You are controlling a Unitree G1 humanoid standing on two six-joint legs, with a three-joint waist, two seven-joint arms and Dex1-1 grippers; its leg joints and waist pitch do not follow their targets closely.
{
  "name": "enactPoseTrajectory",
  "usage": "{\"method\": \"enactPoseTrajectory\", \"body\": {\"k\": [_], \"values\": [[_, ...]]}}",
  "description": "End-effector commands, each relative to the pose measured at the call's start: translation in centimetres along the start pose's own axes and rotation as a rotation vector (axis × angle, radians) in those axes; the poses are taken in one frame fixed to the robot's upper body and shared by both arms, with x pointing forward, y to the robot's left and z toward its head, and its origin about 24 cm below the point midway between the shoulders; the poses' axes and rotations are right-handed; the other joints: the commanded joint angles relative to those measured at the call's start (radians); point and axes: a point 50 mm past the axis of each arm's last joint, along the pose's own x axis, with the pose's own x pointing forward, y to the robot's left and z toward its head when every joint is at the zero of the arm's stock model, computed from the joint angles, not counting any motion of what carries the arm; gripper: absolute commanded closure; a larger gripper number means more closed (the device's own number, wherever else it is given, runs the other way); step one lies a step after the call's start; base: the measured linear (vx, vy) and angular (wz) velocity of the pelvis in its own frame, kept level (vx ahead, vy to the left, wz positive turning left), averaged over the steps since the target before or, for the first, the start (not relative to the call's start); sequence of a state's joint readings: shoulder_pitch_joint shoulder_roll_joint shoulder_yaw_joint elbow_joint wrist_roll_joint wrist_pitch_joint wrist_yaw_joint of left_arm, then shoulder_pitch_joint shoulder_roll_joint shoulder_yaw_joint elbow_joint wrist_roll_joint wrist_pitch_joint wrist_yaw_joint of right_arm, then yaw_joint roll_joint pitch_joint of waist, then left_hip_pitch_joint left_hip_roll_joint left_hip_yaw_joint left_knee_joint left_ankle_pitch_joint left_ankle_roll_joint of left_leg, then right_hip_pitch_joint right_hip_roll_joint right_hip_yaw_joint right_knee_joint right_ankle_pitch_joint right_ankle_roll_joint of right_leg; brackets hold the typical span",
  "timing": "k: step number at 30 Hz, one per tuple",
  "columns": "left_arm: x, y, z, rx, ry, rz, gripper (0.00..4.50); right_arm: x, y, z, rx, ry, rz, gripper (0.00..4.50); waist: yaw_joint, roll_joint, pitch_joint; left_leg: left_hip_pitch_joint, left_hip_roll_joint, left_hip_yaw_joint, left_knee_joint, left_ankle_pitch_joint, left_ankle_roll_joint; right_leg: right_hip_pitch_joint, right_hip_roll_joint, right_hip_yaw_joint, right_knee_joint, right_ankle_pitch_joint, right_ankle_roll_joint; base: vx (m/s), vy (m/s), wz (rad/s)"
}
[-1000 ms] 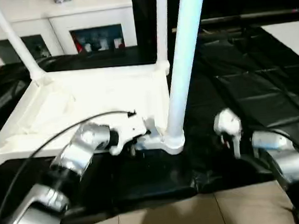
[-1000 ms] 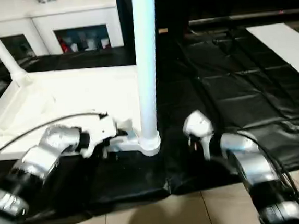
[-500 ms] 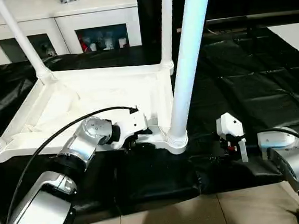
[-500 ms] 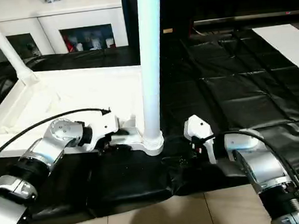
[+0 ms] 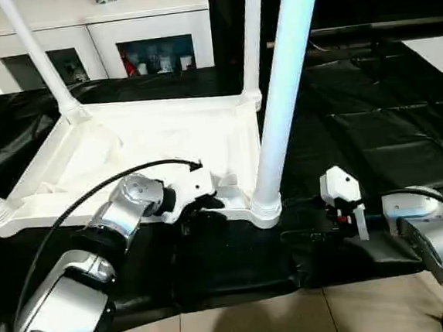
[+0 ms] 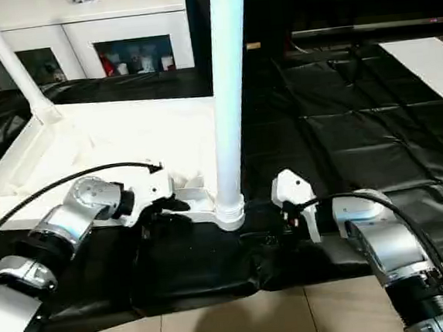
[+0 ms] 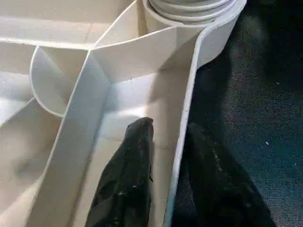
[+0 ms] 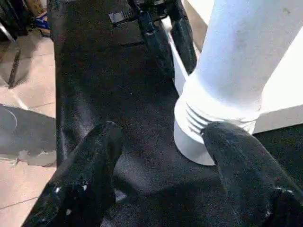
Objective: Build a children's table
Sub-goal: Rotate leg to tighten
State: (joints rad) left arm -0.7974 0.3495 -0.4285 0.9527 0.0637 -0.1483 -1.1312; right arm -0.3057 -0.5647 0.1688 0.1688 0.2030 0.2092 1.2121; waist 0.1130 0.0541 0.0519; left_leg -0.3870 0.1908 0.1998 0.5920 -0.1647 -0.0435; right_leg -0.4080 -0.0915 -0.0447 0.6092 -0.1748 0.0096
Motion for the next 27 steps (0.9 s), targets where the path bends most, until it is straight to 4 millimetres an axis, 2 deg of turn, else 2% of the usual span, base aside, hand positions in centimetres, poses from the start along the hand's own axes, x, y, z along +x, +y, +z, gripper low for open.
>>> {"method": "enactPoseTrajectory", "body": {"k": [1, 6, 9, 13, 17, 18, 19, 21, 22, 23, 24, 25, 27], "values": [[-0.4, 0.5, 0.4, 0.017, 0.004, 0.007, 3.56, 0.0, 0.3, 0.0, -0.003, 0.008, 0.021, 1.29, 0.004, -0.007, -0.067, 0.020, 0.037, -0.024, -0.072, -0.313, 0.022, 0.047, -0.054, 0.029, -0.079, -0.242, -0.241, 0.000, 0.000, 0.00], [-0.3, 0.3, 0.4, -0.017, 0.001, -0.018, 3.86, 0.0, 0.3, -0.1, -0.003, 0.011, 0.013, 1.29, 0.003, -0.006, -0.067, 0.020, 0.038, -0.023, -0.072, -0.310, 0.022, 0.046, -0.052, 0.029, -0.078, -0.232, -0.247, 0.000, 0.000, 0.00], [-0.2, 0.1, 0.2, -0.137, 0.002, -0.044, 4.10, -0.1, -0.9, -0.4, -0.026, 0.033, -0.115, 1.29, 0.000, -0.002, -0.067, 0.022, 0.038, -0.023, -0.073, -0.304, 0.013, 0.044, -0.054, 0.029, -0.077, -0.223, -0.258, 0.000, 0.000, 0.00], [0.0, -0.1, 0.0, -0.209, -0.009, 0.032, 4.26, -0.4, -2.2, -0.6, -0.044, 0.054, -0.244, 1.29, -0.007, -0.005, -0.067, 0.020, 0.036, -0.022, -0.071, -0.294, 0.012, 0.048, -0.053, 0.029, -0.076, -0.200, -0.271, 0.000, 0.000, 0.00], [0.1, -0.4, -0.2, -0.269, -0.005, 0.104, 4.41, -0.9, -3.0, -0.6, -0.024, 0.049, -0.331, 1.29, -0.020, -0.011, -0.065, 0.016, 0.030, -0.021, -0.068, -0.280, 0.037, 0.052, -0.050, 0.027, -0.082, -0.242, -0.250, 0.000, 0.000, 0.00], [0.2, -0.6, -0.3, -0.291, 0.004, 0.130, 4.44, -1.0, -3.2, -0.6, -0.018, 0.048, -0.350, 1.29, -0.023, -0.009, -0.066, 0.014, 0.033, -0.023, -0.070, -0.276, 0.035, 0.054, -0.054, 0.028, -0.078, -0.241, -0.252, 0.000, 0.000, 0.00], [0.3, -1.0, -0.4, -0.298, 0.007, 0.148, 4.47, -1.1, -3.4, -0.6, -0.017, 0.049, -0.364, 1.29, -0.026, -0.009, -0.065, 0.015, 0.034, -0.023, -0.071, -0.273, 0.038, 0.053, -0.052, 0.027, -0.079, -0.248, -0.249, 0.000, 0.000, 0.00], [0.6, -1.6, -0.3, -0.292, -0.009, 0.155, 4.49, -1.0, -3.5, -0.7, -0.018, 0.052, -0.371, 1.29, -0.034, -0.018, -0.064, 0.013, 0.034, -0.022, -0.070, -0.268, 0.048, 0.051, -0.051, 0.026, -0.083, -0.266, -0.246, 0.000, 0.000, 0.00], [0.8, -1.8, -0.2, -0.288, -0.021, 0.153, 4.49, -1.0, -3.5, -0.7, -0.019, 0.053, -0.371, 1.29, -0.035, -0.015, -0.063, 0.014, 0.033, -0.022, -0.069, -0.272, 0.049, 0.049, -0.050, 0.026, -0.084, -0.278, -0.245, 0.000, 0.000, 0.00], [1.0, -2.2, 0.1, -0.277, -0.047, 0.147, 4.49, -0.8, -3.5, -0.7, -0.017, 0.053, -0.368, 1.29, -0.040, -0.020, -0.061, 0.014, 0.030, -0.020, -0.069, -0.284, 0.052, 0.047, -0.048, 0.026, -0.091, -0.324, -0.227, 0.000, 0.000, 0.00], [1.1, -2.3, 0.2, -0.276, -0.059, 0.150, 4.49, -0.7, -3.4, -0.7, -0.015, 0.052, -0.364, 1.29, -0.041, -0.021, -0.061, 0.014, 0.031, -0.021, -0.070, -0.286, 0.053, 0.046, -0.048, 0.026, -0.090, -0.334, -0.222, 0.000, 0.000, 0.00], [1.1, -2.4, 0.3, -0.277, -0.064, 0.153, 4.49, -0.6, -3.4, -0.8, -0.014, 0.051, -0.362, 1.29, -0.042, -0.018, -0.061, 0.015, 0.031, -0.021, -0.070, -0.289, 0.054, 0.044, -0.048, 0.026, -0.093, -0.356, -0.211, 0.000, 0.000, 0.00], [1.4, -2.9, 0.9, -0.284, -0.086, 0.154, 4.49, -0.4, -3.4, -0.7, -0.012, 0.048, -0.359, 1.29, -0.044, -0.020, -0.062, 0.013, 0.032, -0.022, -0.071, -0.285, 0.054, 0.044, -0.049, 0.027, -0.092, -0.361, -0.204, 0.000, 0.000, 0.00]]}}
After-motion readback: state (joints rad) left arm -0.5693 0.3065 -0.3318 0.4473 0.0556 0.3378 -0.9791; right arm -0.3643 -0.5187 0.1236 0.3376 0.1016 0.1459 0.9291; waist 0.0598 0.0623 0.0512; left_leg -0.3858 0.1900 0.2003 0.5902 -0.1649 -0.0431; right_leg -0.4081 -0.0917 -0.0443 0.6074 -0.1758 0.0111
